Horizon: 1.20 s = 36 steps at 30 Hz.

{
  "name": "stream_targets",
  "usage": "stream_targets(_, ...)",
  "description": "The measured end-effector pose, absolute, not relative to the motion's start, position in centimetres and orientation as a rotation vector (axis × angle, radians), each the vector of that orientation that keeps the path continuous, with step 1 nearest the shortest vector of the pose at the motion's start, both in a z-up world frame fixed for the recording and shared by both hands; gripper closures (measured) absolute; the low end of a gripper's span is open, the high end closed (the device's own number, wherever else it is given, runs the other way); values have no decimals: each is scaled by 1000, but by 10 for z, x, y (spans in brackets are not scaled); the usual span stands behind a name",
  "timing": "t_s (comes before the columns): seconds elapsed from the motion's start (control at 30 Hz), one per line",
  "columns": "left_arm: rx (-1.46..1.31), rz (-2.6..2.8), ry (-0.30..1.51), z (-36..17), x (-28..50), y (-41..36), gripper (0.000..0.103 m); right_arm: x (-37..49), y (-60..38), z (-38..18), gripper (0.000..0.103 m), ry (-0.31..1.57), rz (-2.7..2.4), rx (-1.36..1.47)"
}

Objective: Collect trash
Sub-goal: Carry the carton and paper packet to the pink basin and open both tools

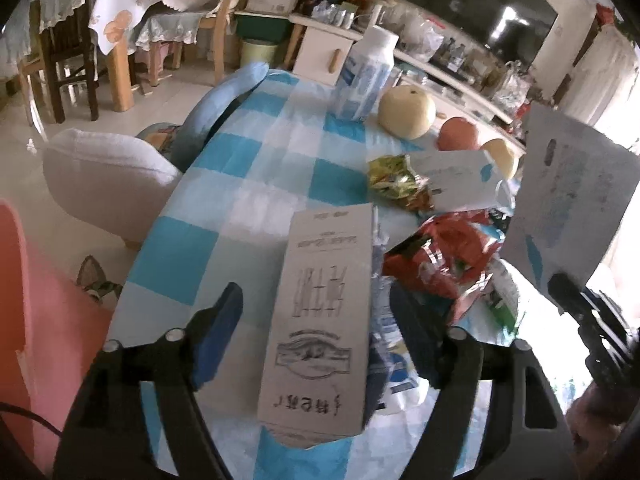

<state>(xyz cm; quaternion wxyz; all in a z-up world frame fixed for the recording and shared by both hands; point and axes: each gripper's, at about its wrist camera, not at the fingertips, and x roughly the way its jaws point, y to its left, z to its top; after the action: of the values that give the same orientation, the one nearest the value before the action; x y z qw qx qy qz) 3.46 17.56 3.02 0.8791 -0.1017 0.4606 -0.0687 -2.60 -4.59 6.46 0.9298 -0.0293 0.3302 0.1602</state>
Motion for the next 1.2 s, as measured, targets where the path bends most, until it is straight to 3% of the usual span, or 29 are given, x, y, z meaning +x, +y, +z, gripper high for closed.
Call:
stream_targets(0.27,-172,-135,1010,15,36,160,23,-29,-41,60,82,693,346,-82)
stream_targets(0.37,-200,-158,994,18,35,158,40,-32,-41,62,82,695,357,-68)
stream_targets(0.8,-235,-137,938,36,23,170,41,-43,-20,66,82,723,435,12)
stream_targets(1.2,-358,-65,789,82,-3,232,41,-48,17,78,83,748,569,151)
